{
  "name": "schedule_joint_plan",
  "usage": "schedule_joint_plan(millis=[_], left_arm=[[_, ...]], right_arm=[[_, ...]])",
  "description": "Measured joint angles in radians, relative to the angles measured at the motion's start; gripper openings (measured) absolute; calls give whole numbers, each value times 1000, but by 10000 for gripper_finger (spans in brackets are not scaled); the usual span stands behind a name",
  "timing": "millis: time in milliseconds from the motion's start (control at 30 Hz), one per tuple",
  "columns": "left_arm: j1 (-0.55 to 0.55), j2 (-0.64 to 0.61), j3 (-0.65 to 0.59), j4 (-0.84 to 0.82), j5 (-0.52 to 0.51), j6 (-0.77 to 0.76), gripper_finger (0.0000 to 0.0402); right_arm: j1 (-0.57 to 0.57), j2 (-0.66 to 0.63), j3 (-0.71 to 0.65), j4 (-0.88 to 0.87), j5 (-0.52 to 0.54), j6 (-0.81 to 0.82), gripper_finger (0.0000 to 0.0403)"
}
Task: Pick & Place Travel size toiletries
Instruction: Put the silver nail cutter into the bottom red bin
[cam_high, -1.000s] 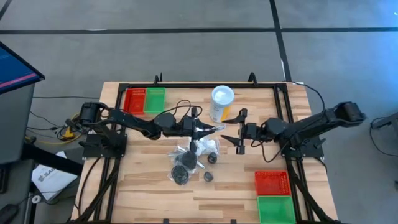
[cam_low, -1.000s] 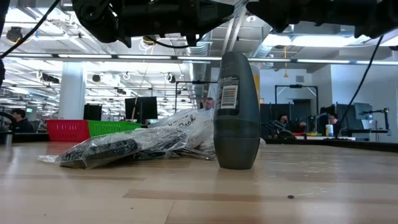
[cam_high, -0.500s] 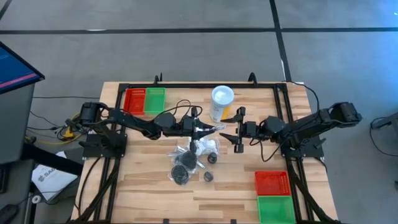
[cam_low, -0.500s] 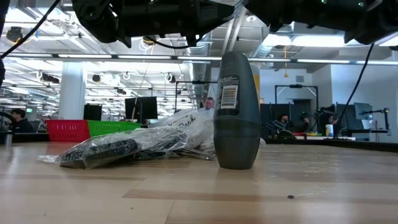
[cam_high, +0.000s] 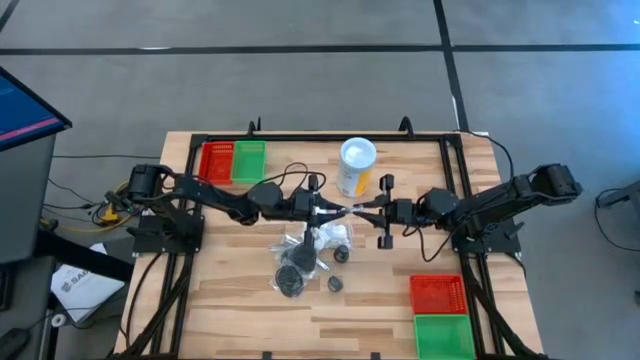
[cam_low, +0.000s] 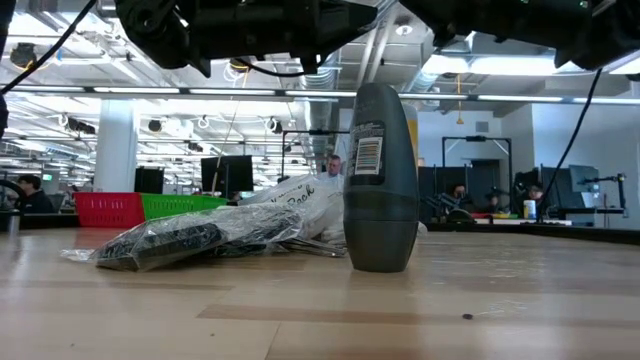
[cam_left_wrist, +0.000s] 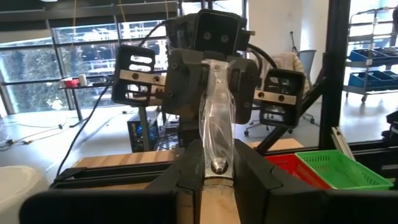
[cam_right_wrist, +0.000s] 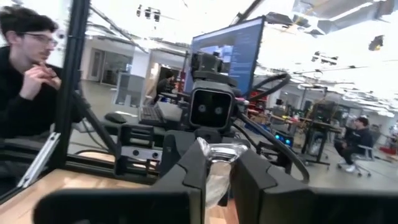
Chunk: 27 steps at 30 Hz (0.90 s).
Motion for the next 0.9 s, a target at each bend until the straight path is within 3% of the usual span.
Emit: schedule_joint_plan(millis=[633, 900], left_arm=[[1, -1, 1, 7, -6, -8, 90], [1, -1, -3, 4, -2, -8, 92]], right_arm=[[-2, -4, 0, -12, -10, 11, 39], [-1, -134, 0, -197, 1, 56, 39]])
